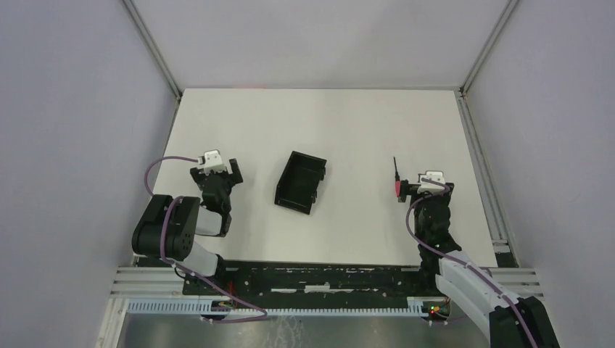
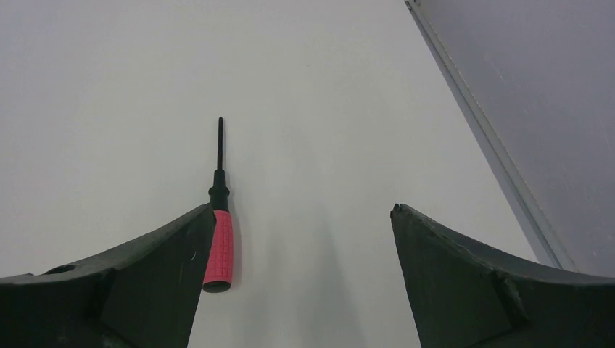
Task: Put the screwdriver in the bin
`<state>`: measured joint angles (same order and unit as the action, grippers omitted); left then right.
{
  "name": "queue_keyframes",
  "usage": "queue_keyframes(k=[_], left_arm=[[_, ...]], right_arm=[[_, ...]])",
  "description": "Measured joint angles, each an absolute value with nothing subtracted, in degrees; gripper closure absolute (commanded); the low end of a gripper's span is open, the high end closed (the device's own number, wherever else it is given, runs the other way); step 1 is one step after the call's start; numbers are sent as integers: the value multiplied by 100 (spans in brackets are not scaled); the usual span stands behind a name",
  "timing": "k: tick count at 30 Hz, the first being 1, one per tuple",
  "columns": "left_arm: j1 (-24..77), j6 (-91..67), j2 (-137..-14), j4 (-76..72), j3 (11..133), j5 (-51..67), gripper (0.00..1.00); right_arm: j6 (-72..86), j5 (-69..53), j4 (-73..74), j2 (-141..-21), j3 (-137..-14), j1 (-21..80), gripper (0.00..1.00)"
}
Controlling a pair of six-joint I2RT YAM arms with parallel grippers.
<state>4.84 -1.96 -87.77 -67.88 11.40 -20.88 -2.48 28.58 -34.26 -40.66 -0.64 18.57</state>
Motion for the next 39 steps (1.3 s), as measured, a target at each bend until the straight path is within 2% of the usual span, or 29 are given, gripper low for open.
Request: queue_keyframes(k=[4, 8, 11, 16, 19, 22, 26, 30, 33, 35, 39], left_arm=[[484, -196, -8777, -6788, 1140, -2088, 0], [484, -196, -8777, -6788, 1140, -2088, 0], [484, -196, -8777, -6788, 1140, -2088, 0], [484, -196, -8777, -6788, 1140, -2088, 0], [484, -196, -8777, -6788, 1140, -2088, 0], [484, -196, -8777, -6788, 1140, -2088, 0], [484, -196, -8777, -6788, 1140, -2088, 0], [484, -198, -8777, -6788, 1140, -2088, 0], [484, -196, -8777, -6788, 1140, -2088, 0], [484, -196, -8777, -6790, 1140, -2088, 0], [484, -196, -8777, -6788, 1140, -2088, 0]], right_arm=[[-276, 2803, -3175, -4069, -172, 1857, 2], [-215, 2646, -2263, -4298, -1114, 1844, 2], [-110, 2543, -1240, -4923, -2698, 1822, 2], [40, 2189, 821, -6654, -6058, 1723, 2], [49, 1662, 2040, -7684, -7699, 1516, 6], [23, 1114, 2847, -8438, -8381, 1245, 12], [-40, 569, 3566, -9290, -8333, 934, 16], [-49, 287, 3868, -9955, -7714, 773, 18], [-47, 176, 3898, -10160, -7188, 744, 24], [-34, 126, 3870, -10210, -6897, 738, 32], [-36, -1, 3686, -10256, -6510, 738, 69]])
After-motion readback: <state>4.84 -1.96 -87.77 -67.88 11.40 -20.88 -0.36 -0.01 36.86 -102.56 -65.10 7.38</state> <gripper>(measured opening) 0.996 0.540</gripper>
